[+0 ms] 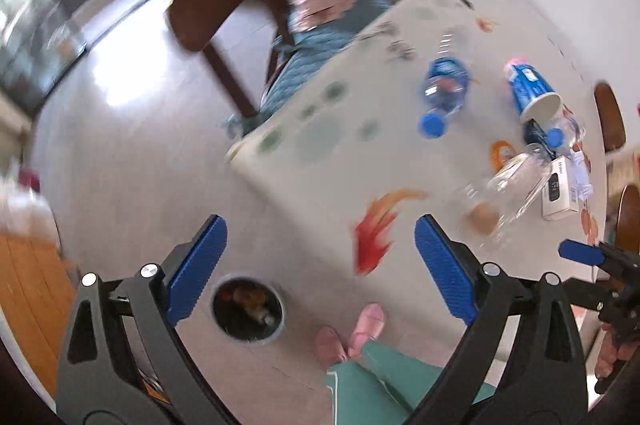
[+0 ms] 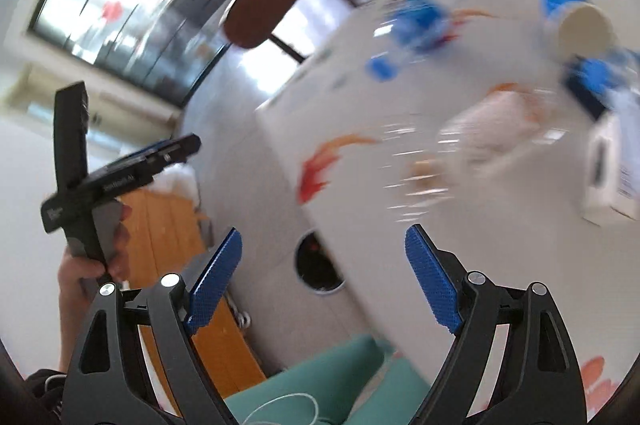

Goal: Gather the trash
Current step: 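Return both tools to the table toward the remaining bottles, then grasp the blue-label water bottle with the left tool while the right tool grasps a clear bottle, then lift both bottles and carry them over the grey trash bin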

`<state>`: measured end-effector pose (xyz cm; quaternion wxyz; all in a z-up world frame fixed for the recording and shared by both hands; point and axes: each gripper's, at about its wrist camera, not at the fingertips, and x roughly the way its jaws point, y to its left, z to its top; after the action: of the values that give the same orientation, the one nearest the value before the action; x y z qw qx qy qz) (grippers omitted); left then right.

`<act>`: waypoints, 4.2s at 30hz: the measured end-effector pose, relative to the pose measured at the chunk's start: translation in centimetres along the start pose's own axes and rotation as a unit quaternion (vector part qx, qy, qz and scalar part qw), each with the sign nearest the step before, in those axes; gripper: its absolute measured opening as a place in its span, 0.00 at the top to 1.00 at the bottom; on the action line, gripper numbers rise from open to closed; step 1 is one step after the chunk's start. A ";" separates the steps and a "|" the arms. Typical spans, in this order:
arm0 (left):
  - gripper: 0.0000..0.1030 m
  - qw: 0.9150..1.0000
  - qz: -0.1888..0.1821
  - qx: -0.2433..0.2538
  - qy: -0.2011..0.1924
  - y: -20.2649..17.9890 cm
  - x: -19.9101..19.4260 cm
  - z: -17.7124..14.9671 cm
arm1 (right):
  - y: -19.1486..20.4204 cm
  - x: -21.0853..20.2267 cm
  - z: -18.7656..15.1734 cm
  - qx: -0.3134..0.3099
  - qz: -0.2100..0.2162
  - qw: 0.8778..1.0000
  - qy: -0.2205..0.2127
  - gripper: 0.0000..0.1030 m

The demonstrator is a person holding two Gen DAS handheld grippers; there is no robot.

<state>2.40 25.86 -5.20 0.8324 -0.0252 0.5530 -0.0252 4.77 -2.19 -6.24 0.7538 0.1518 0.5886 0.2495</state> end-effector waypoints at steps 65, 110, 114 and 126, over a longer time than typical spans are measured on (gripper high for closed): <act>0.39 0.933 -0.132 0.307 0.134 -17.9 17.3 16.0 | -9.2 3.9 5.7 0.387 -0.130 0.904 -0.130 0.34; 0.40 0.998 0.024 -0.053 -0.007 -2.4 -1.7 1.4 | 1.8 -2.3 6.0 0.017 0.069 0.996 -0.055 0.38; 0.40 0.993 0.051 -0.107 -0.001 2.1 -3.1 -3.2 | 6.0 0.2 4.5 -0.025 0.093 0.995 -0.017 0.38; 0.40 0.976 0.086 -0.199 0.039 14.0 -3.9 -15.0 | 18.5 10.2 -2.1 -0.106 0.102 0.985 0.094 0.38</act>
<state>-12.74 39.88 -8.36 0.7874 -0.1415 0.5795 0.1556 0.95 18.67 -5.41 0.6772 0.1065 0.6087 0.3994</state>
